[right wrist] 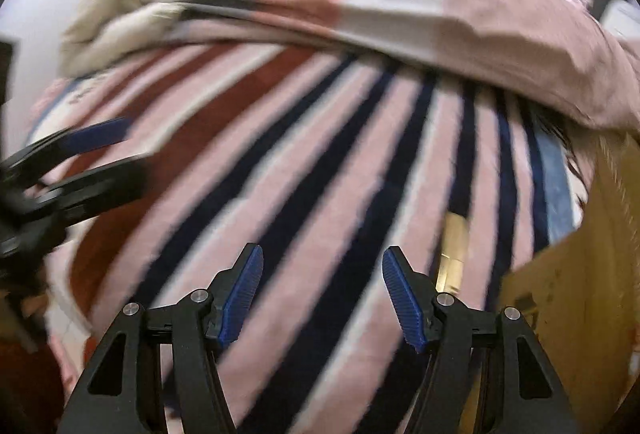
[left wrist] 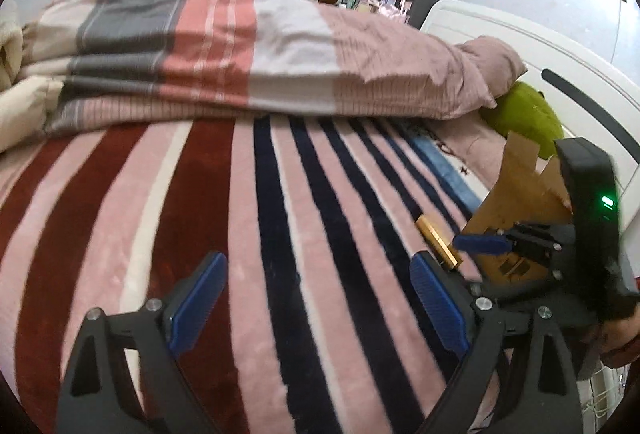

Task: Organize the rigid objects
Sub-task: 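Reach to the gold lipstick tube and grasp it with the right gripper, then carry the gold tube into the cardboard box and open the right gripper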

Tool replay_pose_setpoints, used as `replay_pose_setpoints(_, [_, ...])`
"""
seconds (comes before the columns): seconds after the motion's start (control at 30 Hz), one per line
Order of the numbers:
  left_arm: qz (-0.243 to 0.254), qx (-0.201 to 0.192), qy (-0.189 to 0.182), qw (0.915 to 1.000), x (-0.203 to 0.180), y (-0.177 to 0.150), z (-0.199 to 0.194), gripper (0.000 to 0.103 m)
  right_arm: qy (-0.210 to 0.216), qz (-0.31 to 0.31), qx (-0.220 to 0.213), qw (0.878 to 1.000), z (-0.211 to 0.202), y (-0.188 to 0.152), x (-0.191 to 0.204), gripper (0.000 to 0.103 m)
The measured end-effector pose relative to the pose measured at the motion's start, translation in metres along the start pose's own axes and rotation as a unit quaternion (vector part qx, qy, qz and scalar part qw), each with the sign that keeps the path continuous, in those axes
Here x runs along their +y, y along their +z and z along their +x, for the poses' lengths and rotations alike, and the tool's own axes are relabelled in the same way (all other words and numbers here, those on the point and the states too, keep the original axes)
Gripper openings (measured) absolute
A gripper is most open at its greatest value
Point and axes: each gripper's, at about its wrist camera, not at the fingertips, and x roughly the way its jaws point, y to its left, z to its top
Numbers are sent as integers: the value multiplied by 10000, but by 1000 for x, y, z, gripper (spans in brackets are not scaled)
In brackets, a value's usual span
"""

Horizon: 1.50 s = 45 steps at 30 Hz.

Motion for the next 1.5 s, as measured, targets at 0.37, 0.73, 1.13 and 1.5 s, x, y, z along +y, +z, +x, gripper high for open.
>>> replay_pose_setpoints(0.37, [17, 163, -118, 9998, -8, -12, 20, 91, -552, 211, 355, 9976, 38, -22, -40, 54])
replay_pose_setpoints(0.73, [55, 146, -112, 9998, -14, -9, 17, 91, -256, -308, 150, 9991, 25, -30, -12, 5])
replay_pose_setpoints(1.13, [53, 122, -192, 9997, -15, -7, 17, 91, -735, 511, 625, 9940, 57, -28, -57, 34])
replay_pose_setpoints(1.5, [-10, 216, -374, 9991, -16, -8, 23, 91, 105, -253, 490, 9984, 38, -36, -5, 15])
